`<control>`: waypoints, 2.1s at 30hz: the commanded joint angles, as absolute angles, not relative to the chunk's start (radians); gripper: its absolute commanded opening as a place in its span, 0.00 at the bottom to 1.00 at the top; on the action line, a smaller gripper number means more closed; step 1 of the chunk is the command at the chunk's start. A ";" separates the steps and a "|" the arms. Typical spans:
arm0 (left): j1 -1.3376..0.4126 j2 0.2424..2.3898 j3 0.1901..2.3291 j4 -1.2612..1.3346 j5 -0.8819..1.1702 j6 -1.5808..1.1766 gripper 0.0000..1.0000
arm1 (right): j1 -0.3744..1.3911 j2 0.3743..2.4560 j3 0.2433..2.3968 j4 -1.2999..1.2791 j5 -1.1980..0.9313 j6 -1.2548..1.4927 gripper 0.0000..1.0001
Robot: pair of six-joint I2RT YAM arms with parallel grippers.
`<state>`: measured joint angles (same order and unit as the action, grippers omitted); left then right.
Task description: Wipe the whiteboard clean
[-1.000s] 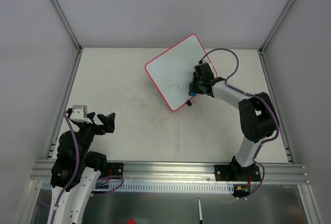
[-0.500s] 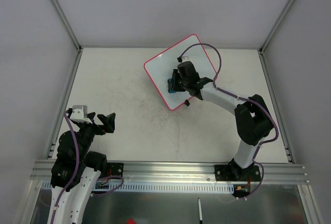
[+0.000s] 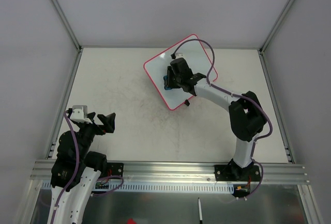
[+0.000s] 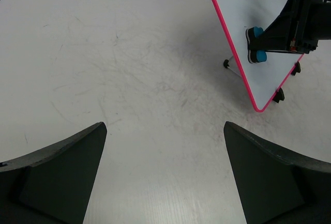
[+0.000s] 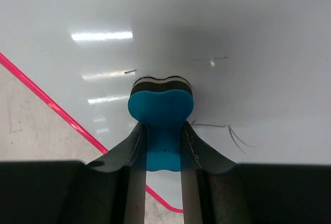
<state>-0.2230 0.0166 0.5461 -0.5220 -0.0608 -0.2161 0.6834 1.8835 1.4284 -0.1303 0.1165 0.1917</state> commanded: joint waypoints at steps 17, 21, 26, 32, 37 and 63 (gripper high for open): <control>-0.227 0.152 0.572 -0.465 0.186 -0.153 0.99 | 0.580 1.767 1.169 -0.172 0.259 0.377 0.00; -0.229 0.270 0.615 -0.375 0.260 -0.224 0.99 | 0.583 1.720 1.178 -0.164 0.258 0.321 0.00; -0.227 0.561 0.626 -0.092 0.342 -0.360 0.99 | 0.610 1.661 1.219 -0.167 0.276 0.226 0.00; -0.227 0.860 0.624 0.337 0.382 -0.478 0.99 | 0.634 1.647 1.276 -0.166 0.230 0.155 0.00; -0.222 1.133 0.650 0.607 0.379 -0.544 0.99 | 0.641 1.674 1.347 -0.147 0.180 0.097 0.01; -0.163 1.669 0.998 0.842 0.465 -0.657 0.85 | 0.681 1.828 1.549 -0.110 0.074 0.043 0.06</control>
